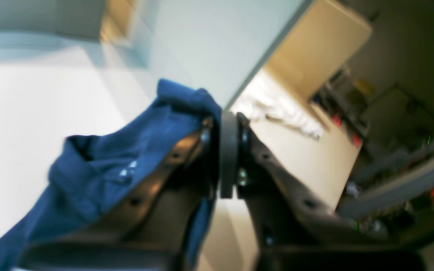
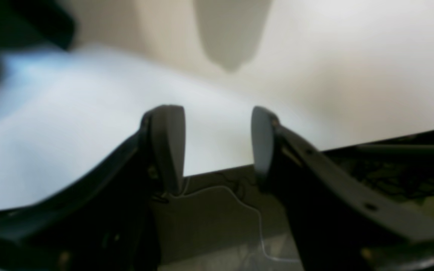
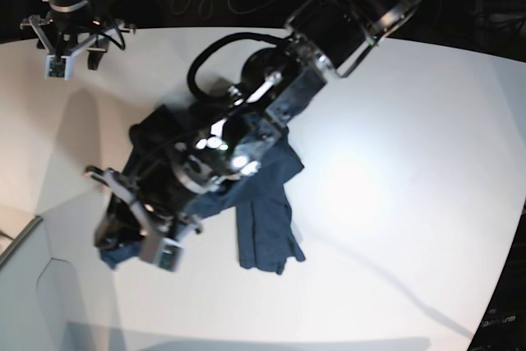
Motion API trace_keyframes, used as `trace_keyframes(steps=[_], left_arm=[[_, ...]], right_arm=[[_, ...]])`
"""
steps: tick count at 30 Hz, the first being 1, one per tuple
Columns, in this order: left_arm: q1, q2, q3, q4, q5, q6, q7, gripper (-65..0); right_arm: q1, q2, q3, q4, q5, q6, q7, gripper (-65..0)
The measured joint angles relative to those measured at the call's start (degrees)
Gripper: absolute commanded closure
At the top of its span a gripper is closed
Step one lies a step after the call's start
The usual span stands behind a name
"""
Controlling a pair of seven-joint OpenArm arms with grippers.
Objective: Layout the t-shirt on the table in an organized manner, then fold the t-shirt properly
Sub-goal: 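Lift the shirt with the left gripper and swing it across the table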
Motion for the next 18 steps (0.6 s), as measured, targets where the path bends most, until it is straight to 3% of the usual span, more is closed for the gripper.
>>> trace_keyframes(steps=[4,8,12,18], left_arm=[[-2.01,-0.04,4.5,-5.57,-0.2,-0.22,0.24,-33.6],[-0.48,-2.71,4.33,-4.5,-0.2,-0.35,-0.09,-53.4],[4.94,-9.25,-0.87,2.69,-0.17,-0.63,-0.28,-59.6],[16.31,-16.76,-18.16,9.05,0.15,0.39,-0.28,-60.2]], right_arm=[[0.07,0.17,0.0,0.0,0.0,0.0,-0.09,-28.8],[1.09,0.07,-0.17,0.02,0.02,0.0,-0.35,-28.8],[2.21,0.35,-0.22,0.13,0.02,0.0,0.13,-28.8],[3.5,0.22,-0.28,0.13,0.09,0.0,-0.17,-28.8]])
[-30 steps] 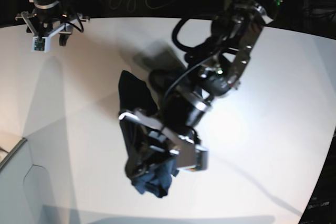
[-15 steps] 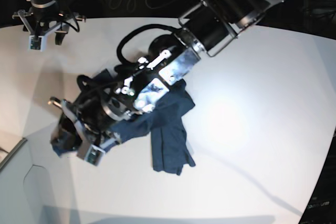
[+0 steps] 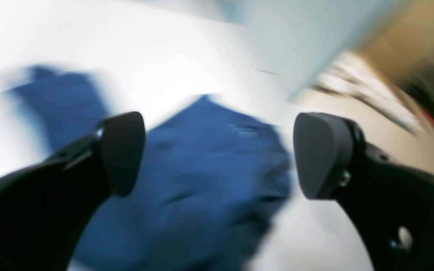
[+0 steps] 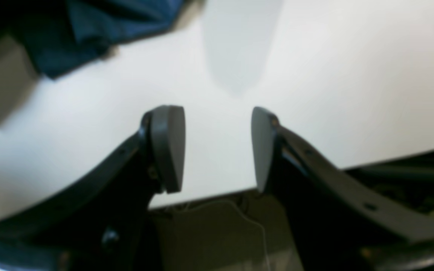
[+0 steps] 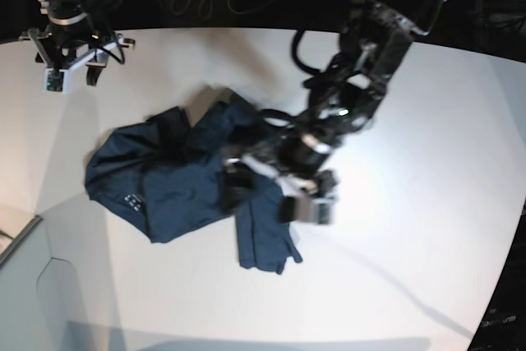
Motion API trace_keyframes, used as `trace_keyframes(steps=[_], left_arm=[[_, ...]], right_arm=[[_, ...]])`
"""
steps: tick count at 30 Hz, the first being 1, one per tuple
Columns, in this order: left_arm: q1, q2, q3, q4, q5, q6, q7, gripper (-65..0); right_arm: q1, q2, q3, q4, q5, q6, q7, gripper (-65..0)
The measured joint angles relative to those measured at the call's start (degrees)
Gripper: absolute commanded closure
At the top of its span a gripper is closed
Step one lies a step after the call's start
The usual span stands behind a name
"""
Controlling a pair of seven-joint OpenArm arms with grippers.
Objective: Layout the t-shirt on the table in an organized manner, then fold the t-shirt properly
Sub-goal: 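Lift the shirt with the left gripper and swing it across the table, then drag the shirt with the left gripper, spreading it, then release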
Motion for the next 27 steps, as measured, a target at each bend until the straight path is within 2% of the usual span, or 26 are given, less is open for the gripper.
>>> trace_keyframes(steps=[4,7,8,14,19,21,23,27], left_arm=[[5.53,-0.02,-9.49,1.03,-0.13,-0.48,0.17,-60.2],[6.32,1.36,-13.4,-3.65,-0.35,-0.85,0.0,-60.2],[6.29,1.68,-13.51,-5.42,-0.11,-0.2,-0.15,-60.2],[2.84,3.67,-9.31,-14.12,-0.35,-1.14,0.39,-60.0],[1.14,4.85,-9.16,-17.2,-0.35,-1.22,-0.39,-58.6],[1.66,4.83,-9.16,-17.38,-0.31,-1.22,0.44,-49.8],[1.77,4.94,-9.14,-17.38,-0.39,-1.2,0.44,-35.9],[1.42,5.97,-9.25,-17.77,-0.48,-1.05,0.24,-3.0]], right_arm=[[0.55,-0.09,-0.04,-0.02,-0.04,0.0,0.09,-28.8],[1.07,-0.09,-0.04,-0.07,-0.09,0.0,0.09,-28.8],[1.14,-0.09,-0.04,-0.07,-0.09,0.0,0.09,-28.8],[1.09,-0.11,-0.04,-0.09,-0.07,0.02,-0.02,-28.8],[1.01,-0.09,-0.04,-0.09,-0.09,0.0,0.07,-28.8],[1.01,-0.11,-0.04,-0.09,-0.07,0.0,0.07,-28.8],[1.09,-0.09,-0.04,-0.09,-0.07,0.0,0.07,-28.8],[1.09,-0.09,-0.04,-0.09,-0.07,0.0,0.07,-28.8]])
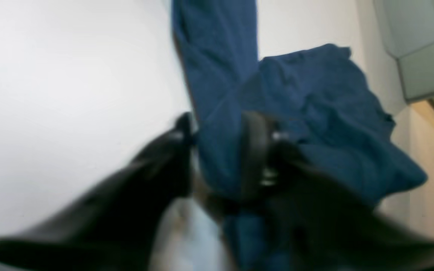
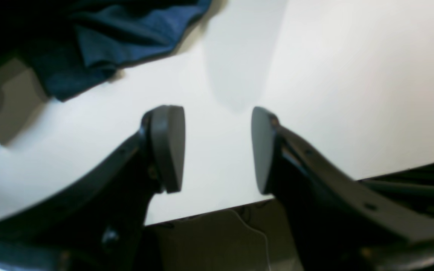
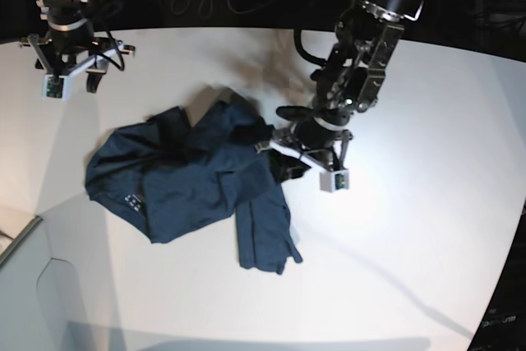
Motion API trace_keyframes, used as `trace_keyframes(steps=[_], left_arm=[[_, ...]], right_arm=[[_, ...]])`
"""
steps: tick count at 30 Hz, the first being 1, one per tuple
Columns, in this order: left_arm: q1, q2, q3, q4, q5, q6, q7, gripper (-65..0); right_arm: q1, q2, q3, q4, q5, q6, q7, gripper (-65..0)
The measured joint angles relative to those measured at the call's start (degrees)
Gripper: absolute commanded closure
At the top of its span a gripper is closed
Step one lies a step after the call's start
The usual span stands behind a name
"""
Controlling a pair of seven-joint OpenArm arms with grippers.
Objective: Layout the t-shirt on the table in an organized manner, then fold the t-shirt properly
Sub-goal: 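Drag the shirt with the left gripper, spreading it, then release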
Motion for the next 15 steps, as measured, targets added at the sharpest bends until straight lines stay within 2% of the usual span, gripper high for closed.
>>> trace_keyframes(steps=[1,3,5,9,12,15], left_arm=[[0.02,0.13,0.09,0.02,0.17,-0.02,0.0,0.0],[0.2,0.09,0.09,0.2,0.15,0.0,0.02,-2.1],[0.37,-0.04,0.09,1.55,0.2,0.35,0.35,0.0],[-0.48,-0.04,0.09,8.17,0.04,0.5,0.52,-0.1],[-4.22,0.2,0.2,13.03,0.11,0.37,0.55,-0.1],[-9.55,2.4,0.11,15.34,0.13,0.48,-0.04,-0.1]], right_arm=[[0.0,0.0,0.0,0.0,0.0,0.02,0.0,-28.8],[-0.02,0.0,0.0,0.0,0.0,0.0,0.0,-28.8],[0.0,-0.02,0.0,0.0,0.0,0.0,0.02,-28.8],[0.0,-0.02,0.0,0.0,0.0,0.02,-0.02,-28.8],[-0.02,0.02,0.0,-0.02,0.0,0.02,-0.02,-28.8],[0.02,0.0,-0.02,-0.09,0.0,0.02,0.0,-28.8]])
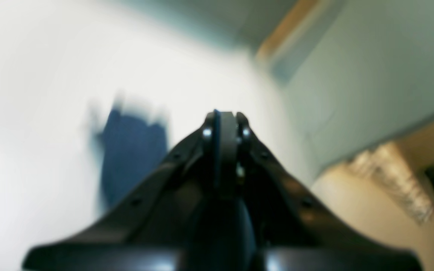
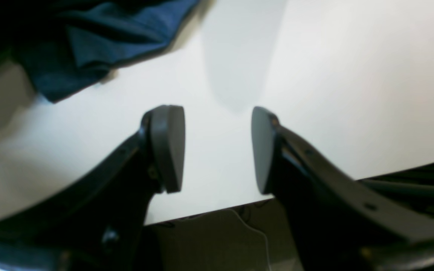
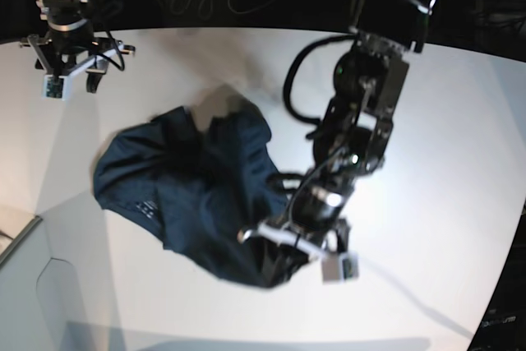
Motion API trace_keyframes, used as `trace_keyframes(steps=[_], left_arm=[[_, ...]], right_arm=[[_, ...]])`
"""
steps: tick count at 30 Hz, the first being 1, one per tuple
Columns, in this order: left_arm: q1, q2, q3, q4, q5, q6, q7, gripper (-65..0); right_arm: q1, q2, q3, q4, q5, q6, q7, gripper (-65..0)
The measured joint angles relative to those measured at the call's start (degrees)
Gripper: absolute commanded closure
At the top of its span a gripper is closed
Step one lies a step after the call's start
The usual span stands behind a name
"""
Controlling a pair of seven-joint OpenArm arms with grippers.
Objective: Layout the t-shirt on the table in an organized manner, then fold the t-shirt properly
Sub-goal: 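Drag the shirt with the left gripper, spreading it, then release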
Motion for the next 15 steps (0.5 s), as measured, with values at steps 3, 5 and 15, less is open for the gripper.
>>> trace_keyframes(steps=[3,5,15], left_arm=[[-4.98,1.66,2.27,-0.28,0.0,-0.04,0.61,-0.1],[-8.46,2.69,4.48,-1.22,-0.04,-0.44,0.66,-0.1],[-26.93,8.74,11.76,-27.5,-0.04,-0.2,0.66,-5.5]], right_arm=[[-0.02,0.02,-0.02,0.0,-0.02,0.0,0.0,-28.8],[-0.04,0.0,0.15,0.0,0.13,-0.02,-0.04,-28.8],[-0.79,-1.14,0.59,0.0,-0.04,-0.02,0.02,-28.8]])
